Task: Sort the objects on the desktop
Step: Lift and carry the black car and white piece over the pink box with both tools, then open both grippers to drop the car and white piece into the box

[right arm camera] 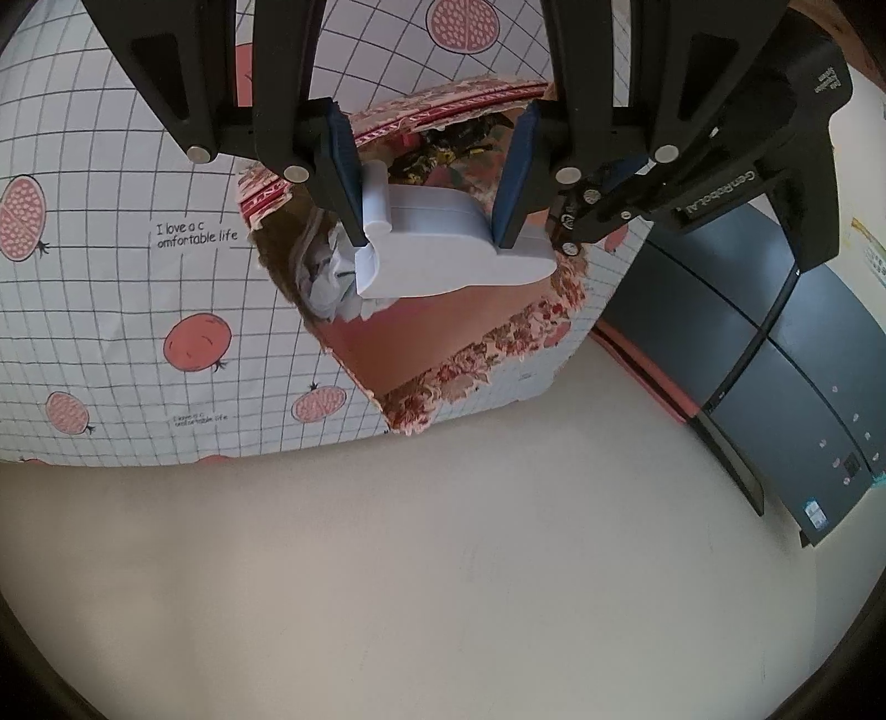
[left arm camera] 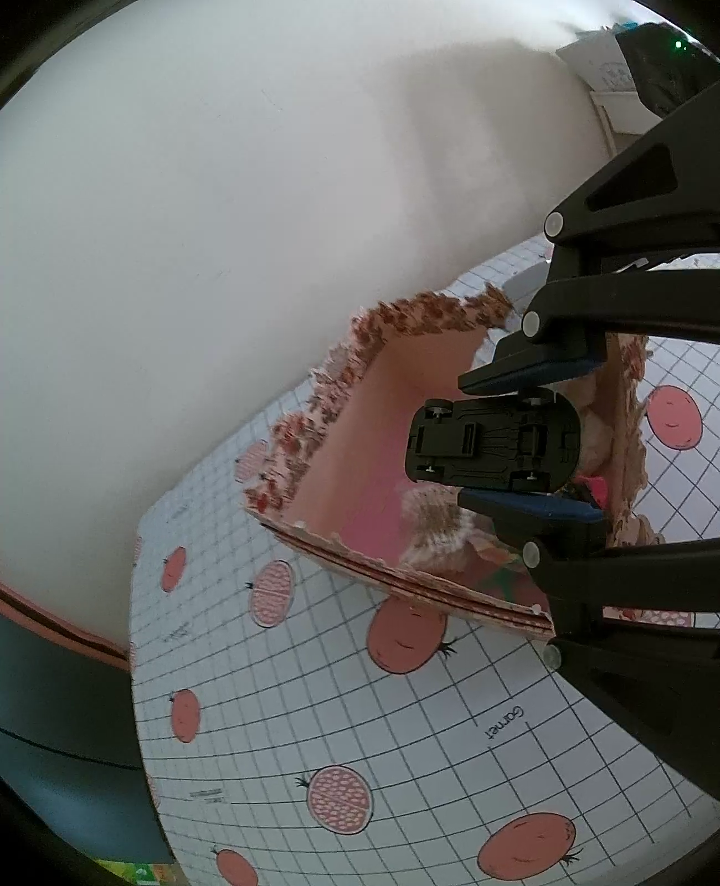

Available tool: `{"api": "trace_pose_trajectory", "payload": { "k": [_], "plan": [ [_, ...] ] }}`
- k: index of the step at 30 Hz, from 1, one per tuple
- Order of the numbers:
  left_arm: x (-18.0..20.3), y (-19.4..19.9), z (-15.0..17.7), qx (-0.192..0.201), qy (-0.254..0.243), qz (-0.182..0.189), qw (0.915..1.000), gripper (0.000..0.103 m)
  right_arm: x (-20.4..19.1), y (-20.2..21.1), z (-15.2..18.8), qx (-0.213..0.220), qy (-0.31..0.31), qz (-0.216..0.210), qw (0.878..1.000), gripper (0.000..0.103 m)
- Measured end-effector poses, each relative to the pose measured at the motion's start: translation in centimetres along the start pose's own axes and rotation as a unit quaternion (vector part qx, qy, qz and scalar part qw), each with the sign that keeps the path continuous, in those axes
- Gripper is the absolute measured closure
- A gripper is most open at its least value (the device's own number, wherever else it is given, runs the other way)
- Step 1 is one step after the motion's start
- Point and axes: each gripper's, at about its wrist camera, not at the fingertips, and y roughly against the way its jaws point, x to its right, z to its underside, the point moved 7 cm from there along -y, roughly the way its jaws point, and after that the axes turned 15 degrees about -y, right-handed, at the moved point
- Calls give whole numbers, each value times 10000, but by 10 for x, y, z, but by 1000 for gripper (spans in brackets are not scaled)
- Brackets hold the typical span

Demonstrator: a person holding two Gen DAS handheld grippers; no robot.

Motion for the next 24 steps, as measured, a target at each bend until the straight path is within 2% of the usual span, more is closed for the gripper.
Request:
{"api": "trace_pose_trajectory", "payload": {
  "k": [10,24],
  "plan": [
    [-6,-25,20,-526,21,-165,9985,68,12,-23,15,-325,-43,221,9992,56],
    [-9,-43,35,-847,23,-259,9961,68,19,-39,23,-527,17,360,9980,55]
  ]
}}
